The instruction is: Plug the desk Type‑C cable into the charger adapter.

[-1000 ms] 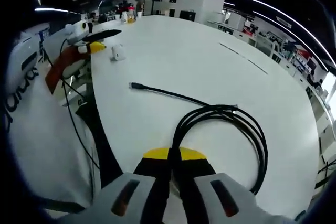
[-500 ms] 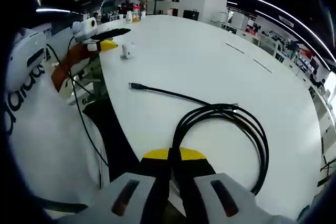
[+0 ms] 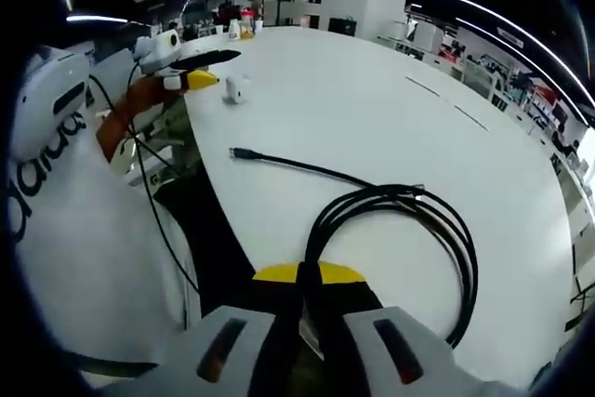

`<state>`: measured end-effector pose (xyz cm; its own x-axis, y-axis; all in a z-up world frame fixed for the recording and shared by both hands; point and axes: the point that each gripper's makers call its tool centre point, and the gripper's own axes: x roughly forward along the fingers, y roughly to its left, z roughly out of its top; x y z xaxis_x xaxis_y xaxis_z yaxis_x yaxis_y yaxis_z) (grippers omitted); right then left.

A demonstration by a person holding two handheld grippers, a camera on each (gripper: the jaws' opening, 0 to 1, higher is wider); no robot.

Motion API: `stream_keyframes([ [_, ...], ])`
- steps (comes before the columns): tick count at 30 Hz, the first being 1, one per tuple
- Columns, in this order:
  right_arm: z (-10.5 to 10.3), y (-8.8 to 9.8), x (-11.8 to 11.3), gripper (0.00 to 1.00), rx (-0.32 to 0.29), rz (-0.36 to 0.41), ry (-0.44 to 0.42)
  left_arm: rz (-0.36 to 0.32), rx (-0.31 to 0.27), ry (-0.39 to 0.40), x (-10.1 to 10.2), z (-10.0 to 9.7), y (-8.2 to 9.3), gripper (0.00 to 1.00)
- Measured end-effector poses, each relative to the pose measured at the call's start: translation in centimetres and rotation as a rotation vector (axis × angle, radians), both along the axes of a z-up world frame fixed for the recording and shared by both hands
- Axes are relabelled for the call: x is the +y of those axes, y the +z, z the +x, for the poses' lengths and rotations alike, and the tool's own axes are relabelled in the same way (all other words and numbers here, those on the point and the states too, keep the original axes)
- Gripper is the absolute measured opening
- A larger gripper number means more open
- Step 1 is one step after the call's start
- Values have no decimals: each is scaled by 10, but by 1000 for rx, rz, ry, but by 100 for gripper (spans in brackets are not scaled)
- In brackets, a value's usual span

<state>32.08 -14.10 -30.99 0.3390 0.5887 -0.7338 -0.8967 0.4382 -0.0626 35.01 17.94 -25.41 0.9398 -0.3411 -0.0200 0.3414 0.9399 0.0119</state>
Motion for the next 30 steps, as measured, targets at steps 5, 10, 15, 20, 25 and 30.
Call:
stream_keyframes([
  [5, 0, 2, 1, 6, -9, 11, 7, 6, -2, 1, 0, 0, 0, 100],
  [10, 4, 13, 4, 8, -46, 30, 19, 7, -1, 0, 0, -1, 0, 100],
  [15, 8, 20, 15, 10, -77, 23, 69, 6, 3, -3, -1, -1, -1, 99],
  [20, 11, 26, 35, 10, -104, 16, 164, 9, 2, -2, 0, -1, -1, 99],
  [25, 7, 26, 60, 11, -137, -26, 316, 13, 0, 0, 0, -1, 0, 99],
  [30, 6, 26, 81, 11, -159, -61, 450, 17, -1, 0, 0, -2, 0, 99],
])
